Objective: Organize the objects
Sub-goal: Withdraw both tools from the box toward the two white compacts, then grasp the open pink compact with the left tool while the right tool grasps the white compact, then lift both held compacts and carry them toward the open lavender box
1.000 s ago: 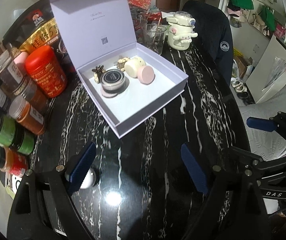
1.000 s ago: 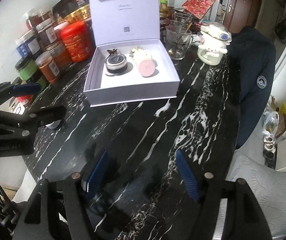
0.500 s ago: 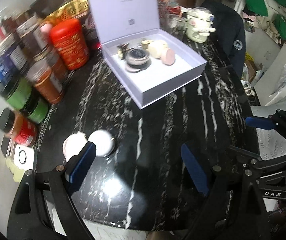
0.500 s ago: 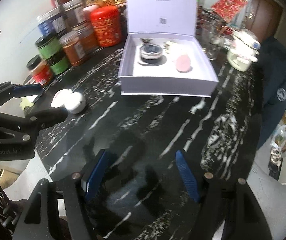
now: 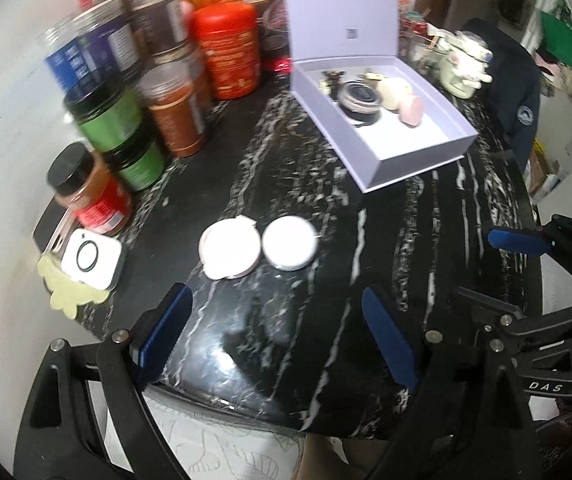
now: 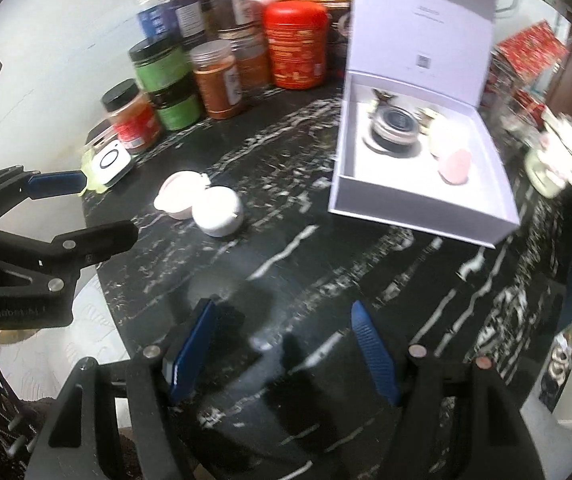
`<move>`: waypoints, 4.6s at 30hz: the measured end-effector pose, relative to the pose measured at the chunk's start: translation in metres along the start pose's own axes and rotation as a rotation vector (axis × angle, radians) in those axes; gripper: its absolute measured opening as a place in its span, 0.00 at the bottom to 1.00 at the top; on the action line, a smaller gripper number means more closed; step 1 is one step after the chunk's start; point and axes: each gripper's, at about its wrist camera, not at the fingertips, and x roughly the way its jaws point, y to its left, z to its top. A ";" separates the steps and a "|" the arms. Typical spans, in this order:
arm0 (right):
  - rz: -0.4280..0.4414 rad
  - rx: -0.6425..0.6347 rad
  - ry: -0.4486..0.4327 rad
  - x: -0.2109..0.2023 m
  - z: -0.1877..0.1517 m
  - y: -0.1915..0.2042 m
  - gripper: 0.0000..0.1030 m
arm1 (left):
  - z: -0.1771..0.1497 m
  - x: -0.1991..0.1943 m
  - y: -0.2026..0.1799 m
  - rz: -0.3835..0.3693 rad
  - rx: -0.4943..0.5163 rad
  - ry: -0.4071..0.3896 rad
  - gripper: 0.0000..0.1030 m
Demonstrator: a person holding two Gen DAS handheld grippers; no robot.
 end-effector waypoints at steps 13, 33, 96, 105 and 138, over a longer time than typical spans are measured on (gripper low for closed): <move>0.062 -0.097 0.044 0.034 0.025 0.024 0.69 | -0.015 0.014 0.045 0.040 -0.128 0.053 0.84; 0.116 -0.182 0.089 0.086 0.060 0.029 0.69 | -0.003 0.070 0.068 -0.016 -0.231 0.143 0.84; 0.171 -0.214 0.046 0.141 0.086 0.011 0.51 | 0.017 0.132 0.071 -0.034 -0.145 0.168 0.59; 0.157 -0.188 0.057 0.135 0.070 -0.001 0.51 | 0.020 0.136 0.062 -0.016 -0.064 0.149 0.55; 0.046 -0.062 0.071 0.089 -0.033 -0.036 0.55 | -0.019 0.112 -0.030 -0.151 0.157 0.151 0.56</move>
